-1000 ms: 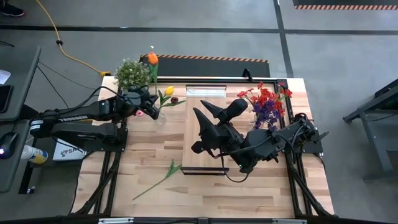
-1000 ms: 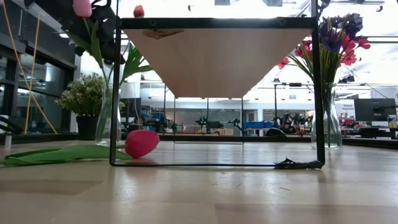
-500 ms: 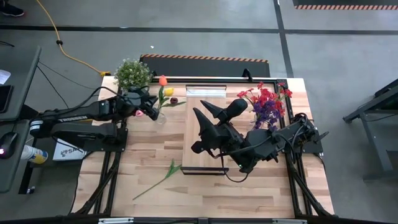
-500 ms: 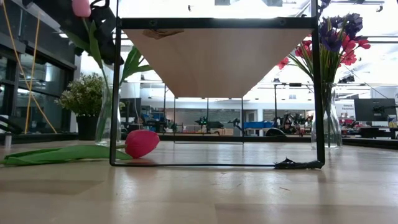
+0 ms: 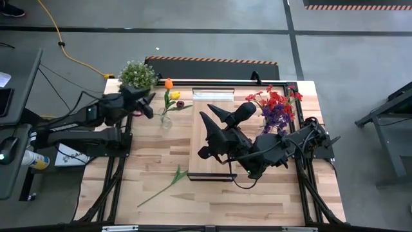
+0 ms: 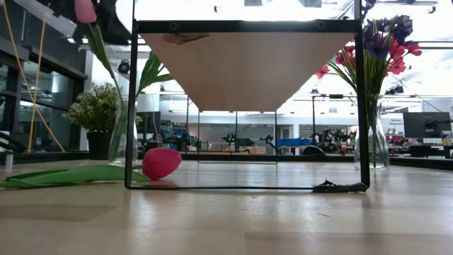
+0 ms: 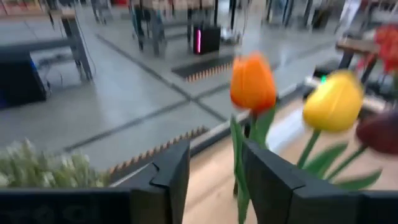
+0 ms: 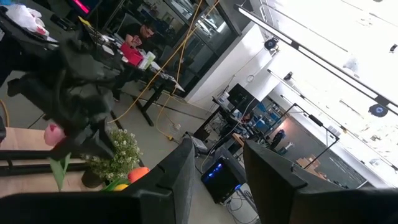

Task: Pick and place flowers into a vace then onto a shelf
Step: Put the red tulip into the left transparent vase

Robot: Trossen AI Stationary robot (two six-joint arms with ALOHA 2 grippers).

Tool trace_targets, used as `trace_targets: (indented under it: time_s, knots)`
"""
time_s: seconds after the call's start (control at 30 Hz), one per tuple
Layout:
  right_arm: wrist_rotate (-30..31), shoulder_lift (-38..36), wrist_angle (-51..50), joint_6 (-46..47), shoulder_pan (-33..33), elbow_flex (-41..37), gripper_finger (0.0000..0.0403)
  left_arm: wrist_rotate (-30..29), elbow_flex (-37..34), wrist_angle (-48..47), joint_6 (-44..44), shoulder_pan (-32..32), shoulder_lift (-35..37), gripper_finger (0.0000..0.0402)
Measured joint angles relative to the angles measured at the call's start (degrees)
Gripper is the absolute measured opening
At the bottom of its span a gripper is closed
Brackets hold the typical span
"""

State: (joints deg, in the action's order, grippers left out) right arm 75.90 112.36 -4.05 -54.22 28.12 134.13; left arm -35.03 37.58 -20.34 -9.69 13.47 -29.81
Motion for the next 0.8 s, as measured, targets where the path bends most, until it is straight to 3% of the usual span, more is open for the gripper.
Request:
trace_targets:
  time_s: [0.33,0.47,0.57,0.8]
  knots:
    - [0.01,0.00,0.00,0.11,0.25,0.01,0.0129,-4.99,0.17,16.95,8.44,0.00,3.44,0.0219]
    - [0.11,0.00,0.00,0.04,0.44,0.00,0.0129,-4.53,4.46,18.78,9.64,0.00,3.42,0.0219]
    - [0.13,0.00,0.00,-0.06,0.55,-0.01,0.0129,1.96,9.39,16.19,8.81,0.00,3.46,0.0215]
    - [0.19,0.00,-0.02,-0.26,0.55,-0.01,0.0129,28.55,24.20,1.54,0.79,0.00,2.04,0.0205]
